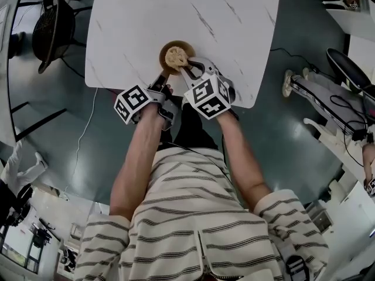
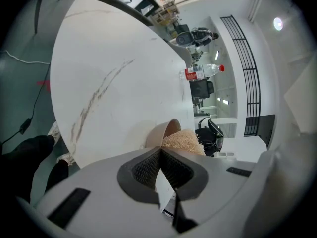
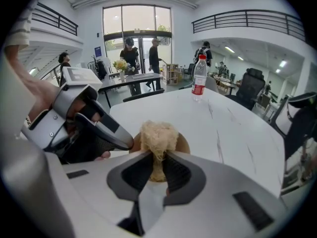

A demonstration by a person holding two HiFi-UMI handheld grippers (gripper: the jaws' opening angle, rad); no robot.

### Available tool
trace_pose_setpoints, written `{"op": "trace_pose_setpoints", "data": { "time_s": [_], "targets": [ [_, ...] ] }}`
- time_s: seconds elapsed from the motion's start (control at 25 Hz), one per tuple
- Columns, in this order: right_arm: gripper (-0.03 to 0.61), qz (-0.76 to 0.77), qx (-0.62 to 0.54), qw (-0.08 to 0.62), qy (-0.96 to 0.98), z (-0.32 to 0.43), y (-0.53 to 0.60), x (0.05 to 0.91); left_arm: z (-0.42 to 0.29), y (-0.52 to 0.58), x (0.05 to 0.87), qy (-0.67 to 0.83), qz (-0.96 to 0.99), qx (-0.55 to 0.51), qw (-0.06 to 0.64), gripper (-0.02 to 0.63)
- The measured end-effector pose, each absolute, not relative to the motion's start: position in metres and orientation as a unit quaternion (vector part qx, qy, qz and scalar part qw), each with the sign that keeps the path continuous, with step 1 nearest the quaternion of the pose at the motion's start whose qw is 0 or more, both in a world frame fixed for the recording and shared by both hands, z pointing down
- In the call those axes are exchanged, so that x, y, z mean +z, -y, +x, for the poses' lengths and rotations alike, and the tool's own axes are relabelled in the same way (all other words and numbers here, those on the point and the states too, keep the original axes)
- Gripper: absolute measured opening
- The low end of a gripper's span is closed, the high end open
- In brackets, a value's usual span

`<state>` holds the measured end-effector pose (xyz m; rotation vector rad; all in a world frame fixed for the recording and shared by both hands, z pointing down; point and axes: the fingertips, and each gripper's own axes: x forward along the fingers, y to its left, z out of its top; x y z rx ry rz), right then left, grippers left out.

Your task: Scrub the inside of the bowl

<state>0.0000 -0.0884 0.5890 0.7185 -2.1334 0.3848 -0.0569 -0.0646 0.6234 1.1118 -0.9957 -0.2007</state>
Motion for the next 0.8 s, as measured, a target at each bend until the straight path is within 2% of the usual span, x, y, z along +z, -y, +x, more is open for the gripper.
{"op": "trace_pose_setpoints", "data": {
  "time_s": [0.8],
  "targets": [
    [0.069,0.310,0.146,0.419,0.841,0.004,0.115,0.595,-0.052,0.060,0.623,0.443,0.512,-0.083,0.731,0.006]
  ]
}}
